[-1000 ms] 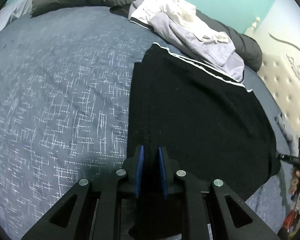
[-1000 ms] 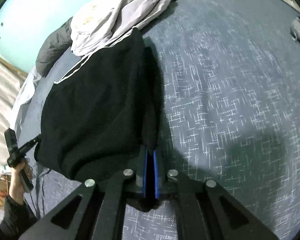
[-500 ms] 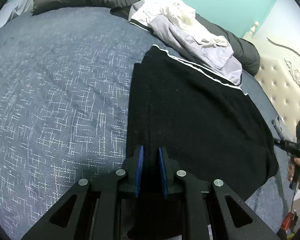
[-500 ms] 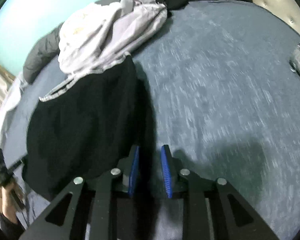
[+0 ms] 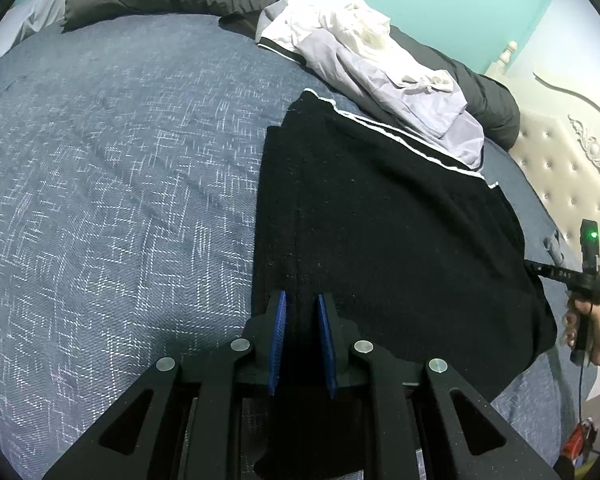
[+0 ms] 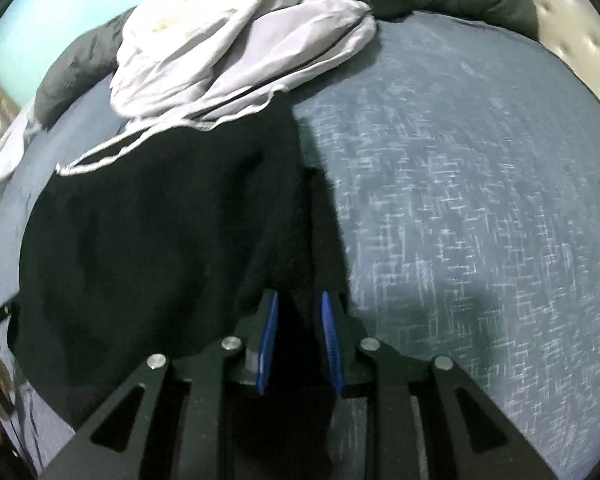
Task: Fold clothes
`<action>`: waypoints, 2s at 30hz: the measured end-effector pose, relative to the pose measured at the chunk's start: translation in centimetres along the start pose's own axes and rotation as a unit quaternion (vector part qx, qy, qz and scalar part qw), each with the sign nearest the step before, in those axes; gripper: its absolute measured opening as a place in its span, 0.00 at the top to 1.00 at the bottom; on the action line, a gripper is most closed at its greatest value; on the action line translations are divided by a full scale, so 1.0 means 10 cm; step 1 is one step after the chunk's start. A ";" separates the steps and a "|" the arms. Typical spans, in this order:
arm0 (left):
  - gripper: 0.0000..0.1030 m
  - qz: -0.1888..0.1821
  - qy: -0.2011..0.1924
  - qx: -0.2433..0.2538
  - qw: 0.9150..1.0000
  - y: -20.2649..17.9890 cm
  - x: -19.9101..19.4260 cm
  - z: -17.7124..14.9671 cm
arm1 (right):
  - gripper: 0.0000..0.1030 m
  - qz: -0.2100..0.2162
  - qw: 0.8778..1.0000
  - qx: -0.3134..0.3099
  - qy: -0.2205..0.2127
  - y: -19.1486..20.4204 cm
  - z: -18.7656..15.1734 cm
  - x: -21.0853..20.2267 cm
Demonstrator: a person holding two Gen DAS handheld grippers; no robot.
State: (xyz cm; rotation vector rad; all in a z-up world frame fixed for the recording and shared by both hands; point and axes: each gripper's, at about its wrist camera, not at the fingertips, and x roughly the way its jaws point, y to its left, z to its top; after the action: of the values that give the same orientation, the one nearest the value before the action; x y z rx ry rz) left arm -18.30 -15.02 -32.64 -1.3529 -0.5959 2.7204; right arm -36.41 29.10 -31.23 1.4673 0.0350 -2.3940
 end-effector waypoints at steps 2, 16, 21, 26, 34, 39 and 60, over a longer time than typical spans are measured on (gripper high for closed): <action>0.81 -0.001 0.000 -0.001 1.000 0.01 0.00 0.00 | 0.78 0.007 1.000 0.001 -0.008 -0.01 0.05 -0.01; 0.81 -0.005 0.000 -0.003 1.000 0.01 0.01 0.02 | 0.98 0.046 0.998 0.004 -0.030 0.02 0.20 0.00; 0.81 -0.007 0.000 -0.004 1.000 0.02 0.01 0.03 | 0.98 0.022 0.998 0.038 -0.050 -0.21 0.20 -0.09; 0.81 -0.007 0.000 -0.004 1.000 0.02 0.00 0.03 | 0.98 -0.010 0.999 0.030 -0.028 -0.21 0.22 0.05; 0.80 -0.013 0.001 -0.007 1.000 0.04 -0.02 0.02 | 0.98 -0.011 0.999 0.020 -0.027 -0.25 0.22 -0.02; 0.80 -0.013 -0.004 -0.013 1.000 0.05 -0.06 0.06 | 0.98 -0.012 1.000 0.013 -0.024 -0.28 0.22 -0.05; 0.55 0.023 0.024 0.063 0.997 -0.31 0.48 1.19 | 0.64 0.050 0.993 -0.090 -0.053 0.42 0.89 0.04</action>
State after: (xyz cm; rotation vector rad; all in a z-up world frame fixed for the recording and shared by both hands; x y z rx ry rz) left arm -30.94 -14.90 -28.67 -1.4120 -0.3866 2.7004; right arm -43.01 23.33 -26.74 1.2319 0.1447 -2.3177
